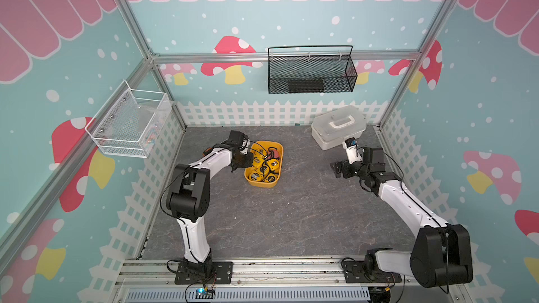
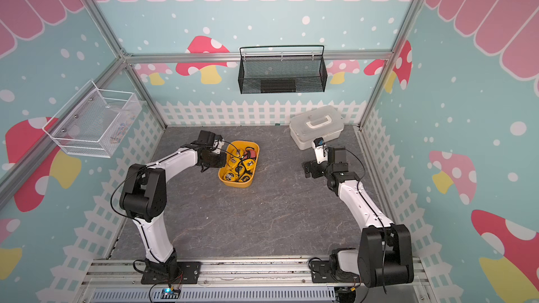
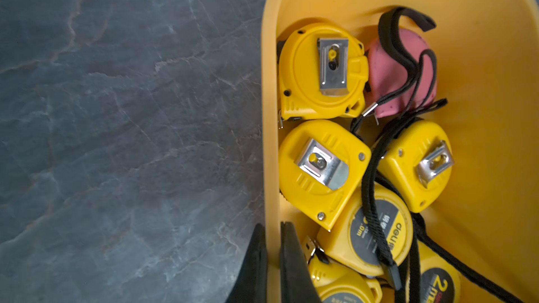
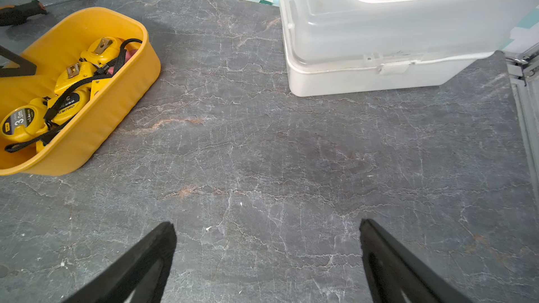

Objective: Take the tape measure out of the storage box
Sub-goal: Move the storage box to the center of the board.

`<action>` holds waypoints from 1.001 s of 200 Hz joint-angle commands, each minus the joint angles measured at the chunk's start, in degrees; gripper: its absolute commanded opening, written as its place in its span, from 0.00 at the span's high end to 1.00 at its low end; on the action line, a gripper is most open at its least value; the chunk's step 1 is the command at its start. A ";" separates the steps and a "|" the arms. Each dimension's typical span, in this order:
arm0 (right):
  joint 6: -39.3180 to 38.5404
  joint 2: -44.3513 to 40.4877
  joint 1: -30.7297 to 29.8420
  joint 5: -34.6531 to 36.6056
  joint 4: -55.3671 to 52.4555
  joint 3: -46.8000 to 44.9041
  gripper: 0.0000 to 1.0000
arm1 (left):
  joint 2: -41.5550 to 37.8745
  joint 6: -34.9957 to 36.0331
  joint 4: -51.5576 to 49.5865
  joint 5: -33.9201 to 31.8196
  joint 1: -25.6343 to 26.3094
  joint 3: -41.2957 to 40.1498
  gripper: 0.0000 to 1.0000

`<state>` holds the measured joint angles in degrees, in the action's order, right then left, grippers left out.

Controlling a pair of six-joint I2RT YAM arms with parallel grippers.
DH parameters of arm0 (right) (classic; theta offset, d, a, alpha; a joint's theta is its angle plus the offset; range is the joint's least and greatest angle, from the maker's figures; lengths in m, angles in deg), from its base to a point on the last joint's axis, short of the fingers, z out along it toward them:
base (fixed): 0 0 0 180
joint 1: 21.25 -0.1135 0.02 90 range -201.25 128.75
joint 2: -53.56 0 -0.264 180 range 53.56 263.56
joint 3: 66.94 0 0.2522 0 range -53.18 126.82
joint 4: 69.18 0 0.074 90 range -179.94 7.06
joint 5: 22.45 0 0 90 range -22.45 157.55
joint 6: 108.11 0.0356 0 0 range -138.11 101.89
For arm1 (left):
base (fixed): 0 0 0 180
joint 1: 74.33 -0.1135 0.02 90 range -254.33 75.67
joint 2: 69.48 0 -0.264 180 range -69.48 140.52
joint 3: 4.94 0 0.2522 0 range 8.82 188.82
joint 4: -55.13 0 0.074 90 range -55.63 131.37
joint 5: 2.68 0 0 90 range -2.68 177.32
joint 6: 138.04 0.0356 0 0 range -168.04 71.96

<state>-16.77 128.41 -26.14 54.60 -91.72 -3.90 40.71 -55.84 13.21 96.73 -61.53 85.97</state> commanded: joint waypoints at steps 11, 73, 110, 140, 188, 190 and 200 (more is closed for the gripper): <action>-0.30 1.79 -0.54 -1.02 -2.79 2.77 0.01 | -2.96 -6.15 -2.06 -1.60 4.44 -5.39 1.00; -0.99 4.05 -2.12 -1.48 -5.72 5.52 0.01 | -7.01 -13.68 -1.59 -6.27 12.98 -10.56 1.00; -0.98 5.45 -3.52 -1.90 -6.38 6.33 0.01 | -9.37 -18.23 -0.93 -8.57 17.70 -14.27 1.00; -1.33 7.02 -4.86 -2.25 -7.54 7.71 0.01 | -12.32 -22.06 -0.84 -10.12 20.26 -16.96 1.00; -1.93 10.18 -7.35 -3.21 -9.54 10.67 0.01 | -15.62 -26.76 -0.67 -11.94 24.05 -20.38 0.99; -1.97 10.39 -7.45 -3.18 -9.58 10.82 0.01 | -15.69 -26.86 -0.62 -11.95 24.17 -20.48 0.99; -2.19 10.99 -8.10 -3.14 -10.04 11.40 0.01 | -15.67 -27.63 -0.64 -11.93 24.67 -20.95 0.99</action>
<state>-17.90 137.74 -32.76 52.43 -99.48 5.43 25.48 -80.29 16.20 84.66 -38.62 67.13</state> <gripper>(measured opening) 0.989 0.078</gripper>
